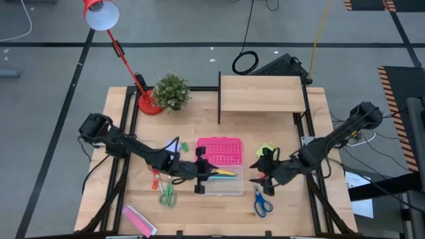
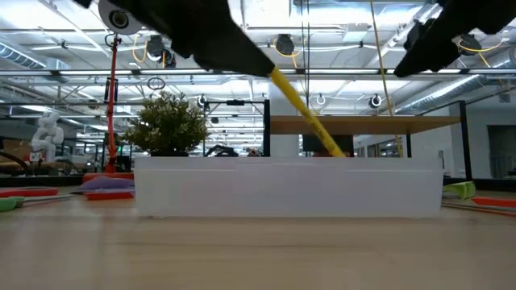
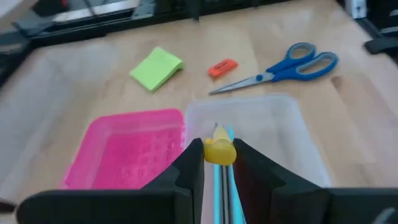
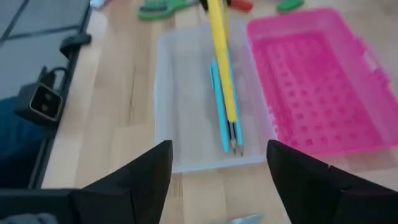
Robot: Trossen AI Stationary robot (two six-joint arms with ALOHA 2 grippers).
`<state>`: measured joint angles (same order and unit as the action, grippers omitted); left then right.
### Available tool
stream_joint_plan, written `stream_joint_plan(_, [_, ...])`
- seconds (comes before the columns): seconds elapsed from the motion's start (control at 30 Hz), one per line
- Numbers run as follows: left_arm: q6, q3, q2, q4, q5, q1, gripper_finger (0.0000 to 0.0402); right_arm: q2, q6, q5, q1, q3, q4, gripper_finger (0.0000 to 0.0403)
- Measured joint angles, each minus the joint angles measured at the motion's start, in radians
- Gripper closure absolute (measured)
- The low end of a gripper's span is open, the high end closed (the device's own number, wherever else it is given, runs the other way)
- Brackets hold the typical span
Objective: Pack school essentials
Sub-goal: Put the yellow pen into the pink supply box
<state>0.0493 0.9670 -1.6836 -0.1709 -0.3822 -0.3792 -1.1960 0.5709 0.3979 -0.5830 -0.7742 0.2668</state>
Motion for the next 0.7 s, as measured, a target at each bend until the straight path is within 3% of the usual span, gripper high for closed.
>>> stream_joint_plan(0.13, [0.007, -0.09, 0.0, -0.185, -0.098, -0.033, 0.0328, 0.025, -0.002, 0.065, -0.037, 0.0, 0.0, 0.0151])
stream_joint_plan(0.27, [0.009, -0.175, 0.0, -0.337, -0.103, -0.031, 0.0328, 0.028, -0.005, 0.098, -0.05, 0.0, -0.001, 0.0151])
stream_joint_plan(0.43, [0.019, -0.228, -0.003, -0.383, -0.1, -0.018, 0.0328, 0.028, -0.015, 0.101, -0.049, 0.0, -0.001, 0.0151])
stream_joint_plan(0.7, [-0.015, -0.229, -0.147, -0.585, -0.063, -0.004, 0.0328, 0.027, -0.033, 0.104, -0.047, 0.0, -0.008, 0.0151])
